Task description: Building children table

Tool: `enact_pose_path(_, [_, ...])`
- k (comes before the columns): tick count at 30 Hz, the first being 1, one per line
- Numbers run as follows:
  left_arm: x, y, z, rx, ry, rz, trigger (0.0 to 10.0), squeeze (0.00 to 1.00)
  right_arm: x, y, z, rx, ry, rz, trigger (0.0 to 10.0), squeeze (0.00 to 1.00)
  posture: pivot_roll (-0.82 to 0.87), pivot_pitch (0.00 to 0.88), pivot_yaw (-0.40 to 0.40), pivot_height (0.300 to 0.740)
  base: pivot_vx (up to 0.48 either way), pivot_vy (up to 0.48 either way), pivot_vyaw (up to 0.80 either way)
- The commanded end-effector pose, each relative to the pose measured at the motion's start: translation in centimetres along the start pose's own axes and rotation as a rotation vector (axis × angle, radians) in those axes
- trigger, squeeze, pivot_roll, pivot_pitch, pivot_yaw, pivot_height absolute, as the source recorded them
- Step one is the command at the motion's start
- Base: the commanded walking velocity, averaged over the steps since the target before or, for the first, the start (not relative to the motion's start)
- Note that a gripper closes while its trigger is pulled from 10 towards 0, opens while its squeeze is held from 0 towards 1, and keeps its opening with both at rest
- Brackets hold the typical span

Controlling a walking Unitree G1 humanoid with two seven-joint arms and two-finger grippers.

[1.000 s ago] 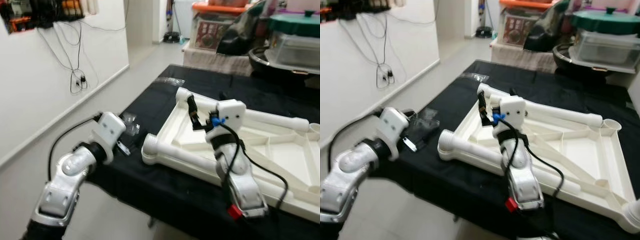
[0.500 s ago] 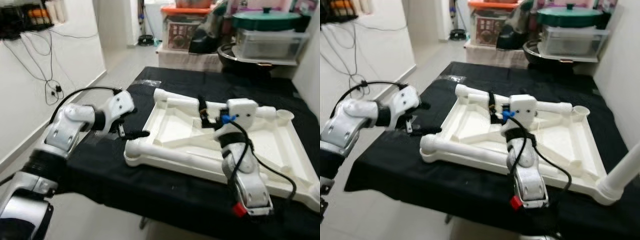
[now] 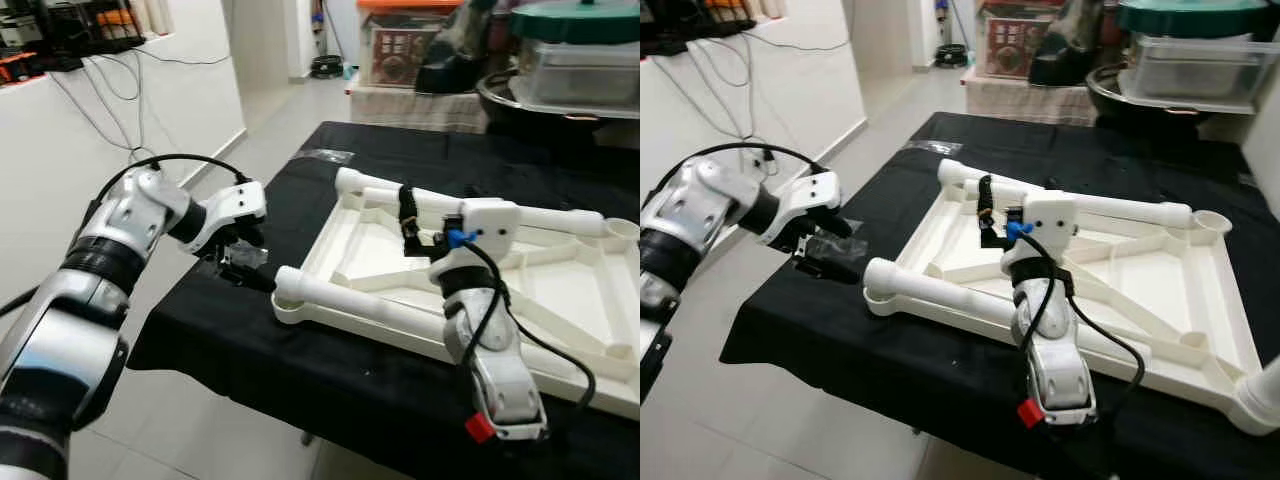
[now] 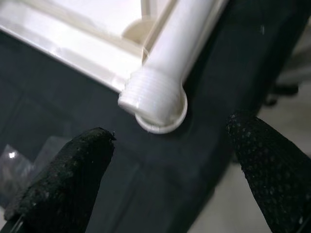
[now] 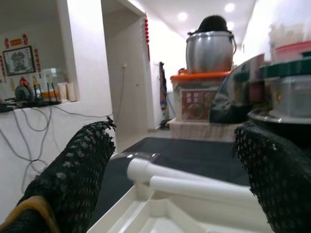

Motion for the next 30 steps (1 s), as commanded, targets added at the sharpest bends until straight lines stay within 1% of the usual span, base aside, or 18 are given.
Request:
enact_pose_path(1, [-0.2, -0.4, -0.1, -0.034, -0.018, 0.047, 10.0, 0.0, 0.2, 0.0, 0.2, -0.012, -0.002, 0.009, 10.0, 0.0, 0.1, 0.069, 0.087, 0.74, 0.0, 0.0, 0.0])
enact_pose_path(2, [-0.3, -0.6, 0.1, -0.059, -0.002, 0.068, 10.0, 0.0, 0.2, 0.2, 0.2, -0.015, -0.004, 0.007, 10.0, 0.0, 0.1, 0.076, 0.095, 0.74, 0.0, 0.0, 0.0])
enact_pose_path(5, [-0.4, -0.7, 0.3, -0.076, 0.008, 0.08, 10.0, 0.0, 0.3, 0.3, 0.2, -0.017, -0.004, 0.006, 10.0, 0.0, 0.1, 0.076, 0.095, 0.74, 0.0, 0.0, 0.0])
enact_pose_path(7, [-0.9, -0.5, 0.4, -0.122, 0.012, 0.092, 10.0, 0.0, 0.3, 0.9, 0.3, -0.022, -0.011, -0.004, 10.0, 0.0, 0.09, 0.095, 0.102, 0.74, 0.0, 0.0, 0.0])
enact_pose_path(8, [-0.9, -0.5, 0.4, -0.122, 0.012, 0.092, 10.0, 0.0, 0.3, 0.9, 0.3, -0.022, -0.011, -0.004, 10.0, 0.0, 0.09, 0.095, 0.102, 0.74, 0.0, 0.0, 0.0])
enact_pose_path(10, [-1.9, -0.1, 0.3, -0.176, 0.015, 0.096, 10.0, 0.0, 0.3, 2.0, 0.0, -0.029, -0.031, -0.027, 10.0, 0.0, 0.08, 0.121, 0.113, 0.74, 0.0, 0.0, 0.0])
enact_pose_path(11, [-1.9, -0.1, 0.3, -0.176, 0.015, 0.096, 10.0, 0.0, 0.3, 2.0, 0.0, -0.029, -0.031, -0.027, 10.0, 0.0, 0.08, 0.121, 0.113, 0.74, 0.0, 0.0, 0.0])
enact_pose_path(13, [-2.7, 0.5, 0.3, -0.197, 0.02, 0.076, 10.0, 0.0, 0.3, 3.0, -0.5, -0.025, -0.053, -0.046, 10.0, 0.0, 0.07, 0.138, 0.12, 0.74, 0.0, 0.0, -0.73])
enact_pose_path(14, [-2.7, 0.5, 0.3, -0.197, 0.02, 0.076, 10.0, 0.0, 0.3, 3.0, -0.5, -0.025, -0.053, -0.046, 10.0, 0.0, 0.07, 0.138, 0.12, 0.74, 0.0, 0.0, -0.8])
enact_pose_path(15, [-3.0, 0.8, 0.3, -0.202, 0.029, 0.064, 10.0, 0.0, 0.3, 3.4, -0.7, -0.025, -0.062, -0.052, 10.0, 0.0, 0.06, 0.149, 0.127, 0.74, 0.0, 0.0, -0.8])
enact_pose_path(17, [-3.0, 0.8, 0.3, -0.202, 0.029, 0.064, 10.0, 0.0, 0.3, 3.4, -0.7, -0.025, -0.062, -0.052, 10.0, 0.0, 0.06, 0.149, 0.127, 0.74, 0.0, 0.0, -0.8])
enact_pose_path(19, [-3.3, 1.3, 0.7, -0.218, 0.057, 0.06, 10.0, 0.0, 0.4, 4.1, -1.0, -0.011, -0.066, -0.065, 10.0, 0.0, 0.06, 0.155, 0.126, 0.74, 0.0, 0.0, -0.8])
enact_pose_path(22, [-3.3, 1.5, 0.8, -0.227, 0.063, 0.063, 10.0, 0.0, 0.3, 4.3, -1.0, -0.012, -0.06, -0.069, 10.0, 0.0, 0.06, 0.155, 0.132, 0.74, 0.0, 0.0, -0.8])
enact_pose_path(24, [-2.9, 1.6, 1.1, -0.229, 0.069, 0.07, 10.0, 0.0, 0.3, 4.3, -0.8, -0.02, -0.058, -0.066, 10.0, 0.0, 0.07, 0.151, 0.123, 0.74, 0.0, 0.0, -0.8])
enact_pose_path(27, [-2.7, 1.6, 1.2, -0.227, 0.07, 0.073, 10.0, 0.0, 0.3, 4.2, -0.7, -0.024, -0.059, -0.062, 10.0, 0.0, 0.07, 0.151, 0.123, 0.74, 0.0, 0.0, -0.8])
enact_pose_path(30, [-1.9, 1.6, 1.5, -0.202, 0.077, 0.069, 10.0, 0.0, 0.3, 4.1, 0.0, -0.046, -0.043, -0.051, 10.0, 0.0, 0.08, 0.141, 0.117, 0.74, 0.0, 0.0, -0.8])
Point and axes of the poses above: a point about 5 cm out from each wrist's last joint towards the gripper, its own x axis pointing back from the gripper into the wrist, its own y axis along the axis of the wrist's last joint, z = x × y, the point moved 5 cm from there along -x, pointing out of the wrist towards the gripper, and after that the axes turned 4 degrees about -x, right-handed, at the moved point
